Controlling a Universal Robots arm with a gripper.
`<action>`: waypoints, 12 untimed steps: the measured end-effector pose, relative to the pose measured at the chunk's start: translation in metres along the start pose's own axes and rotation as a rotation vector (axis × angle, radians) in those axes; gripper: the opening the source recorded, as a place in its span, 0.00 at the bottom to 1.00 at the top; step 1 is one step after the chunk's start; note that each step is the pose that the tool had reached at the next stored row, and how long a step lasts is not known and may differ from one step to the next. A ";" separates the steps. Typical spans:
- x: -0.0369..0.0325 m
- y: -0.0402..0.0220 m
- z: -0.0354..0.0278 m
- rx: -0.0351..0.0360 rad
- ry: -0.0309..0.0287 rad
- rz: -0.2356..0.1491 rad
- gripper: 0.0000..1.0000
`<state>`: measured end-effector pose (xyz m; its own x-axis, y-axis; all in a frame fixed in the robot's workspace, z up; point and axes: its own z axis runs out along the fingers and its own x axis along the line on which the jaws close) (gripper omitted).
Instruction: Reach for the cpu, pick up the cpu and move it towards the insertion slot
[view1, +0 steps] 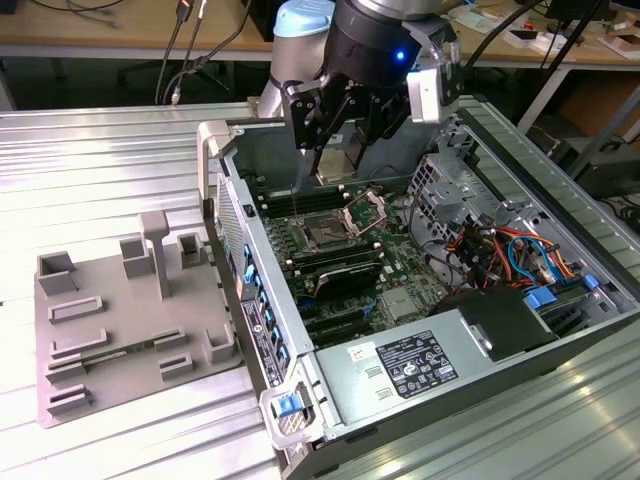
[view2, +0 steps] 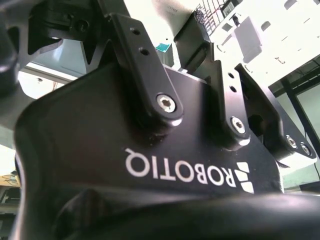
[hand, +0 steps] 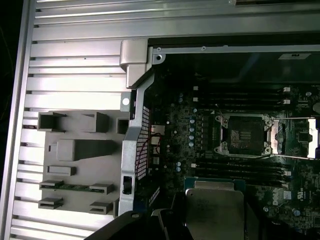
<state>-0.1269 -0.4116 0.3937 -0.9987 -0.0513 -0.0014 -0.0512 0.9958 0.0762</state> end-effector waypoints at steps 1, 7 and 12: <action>-0.0008 -0.0001 0.0002 0.0000 0.0000 0.000 0.55; -0.0073 -0.0007 0.0039 0.0001 0.0005 0.000 0.55; -0.0127 -0.0012 0.0073 0.0000 0.0005 0.000 0.55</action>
<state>-0.1141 -0.4116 0.3863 -0.9987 -0.0513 -0.0009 -0.0512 0.9958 0.0761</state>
